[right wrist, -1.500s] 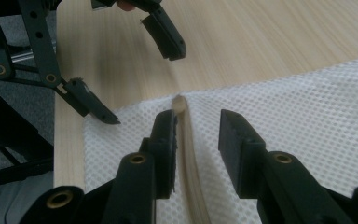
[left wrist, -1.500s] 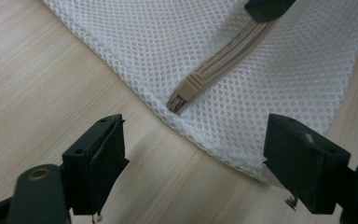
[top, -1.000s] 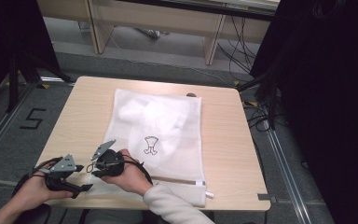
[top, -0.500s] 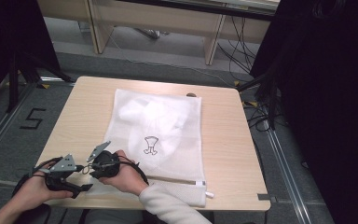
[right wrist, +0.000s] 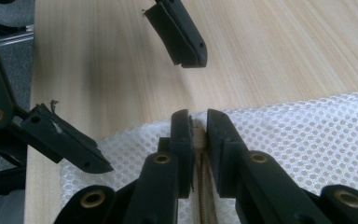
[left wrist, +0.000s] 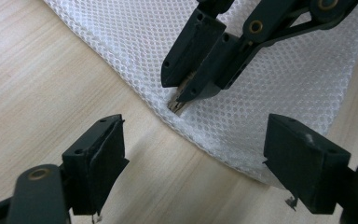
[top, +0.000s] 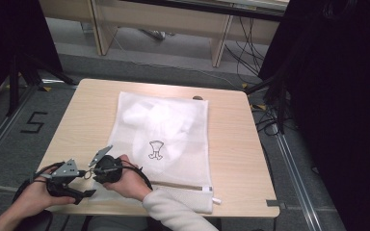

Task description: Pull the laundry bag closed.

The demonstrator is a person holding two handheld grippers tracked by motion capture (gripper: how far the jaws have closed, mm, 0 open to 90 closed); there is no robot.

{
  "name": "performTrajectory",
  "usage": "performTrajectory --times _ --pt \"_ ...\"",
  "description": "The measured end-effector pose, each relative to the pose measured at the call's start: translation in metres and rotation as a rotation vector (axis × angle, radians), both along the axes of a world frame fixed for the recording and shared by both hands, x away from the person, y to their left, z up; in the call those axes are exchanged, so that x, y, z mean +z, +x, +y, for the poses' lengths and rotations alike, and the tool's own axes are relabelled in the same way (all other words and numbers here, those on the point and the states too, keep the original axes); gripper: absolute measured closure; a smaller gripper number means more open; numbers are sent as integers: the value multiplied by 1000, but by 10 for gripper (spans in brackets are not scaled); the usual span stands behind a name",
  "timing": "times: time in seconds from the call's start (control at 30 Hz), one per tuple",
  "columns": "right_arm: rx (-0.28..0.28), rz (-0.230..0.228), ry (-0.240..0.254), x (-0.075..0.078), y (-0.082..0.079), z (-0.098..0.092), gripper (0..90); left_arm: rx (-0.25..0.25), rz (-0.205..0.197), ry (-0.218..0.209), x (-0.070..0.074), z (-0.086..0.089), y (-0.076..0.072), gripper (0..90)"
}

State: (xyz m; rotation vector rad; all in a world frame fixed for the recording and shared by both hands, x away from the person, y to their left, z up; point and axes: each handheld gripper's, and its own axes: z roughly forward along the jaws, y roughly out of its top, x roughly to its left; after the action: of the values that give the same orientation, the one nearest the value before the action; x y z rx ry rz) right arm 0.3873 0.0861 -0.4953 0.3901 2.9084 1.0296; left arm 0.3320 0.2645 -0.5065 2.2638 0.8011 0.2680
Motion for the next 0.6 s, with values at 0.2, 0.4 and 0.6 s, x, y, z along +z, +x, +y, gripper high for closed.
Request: performTrajectory --times 0.2,0.4,0.6 --pt "-10 9 9 7 -1 -1 817 -1 0 -15 1 -1 0 211" --pt "-21 21 28 17 -1 -3 818 5 5 -46 3 -4 2 248" --pt "-22 26 29 24 0 -5 818 20 50 -96 3 -11 4 353"
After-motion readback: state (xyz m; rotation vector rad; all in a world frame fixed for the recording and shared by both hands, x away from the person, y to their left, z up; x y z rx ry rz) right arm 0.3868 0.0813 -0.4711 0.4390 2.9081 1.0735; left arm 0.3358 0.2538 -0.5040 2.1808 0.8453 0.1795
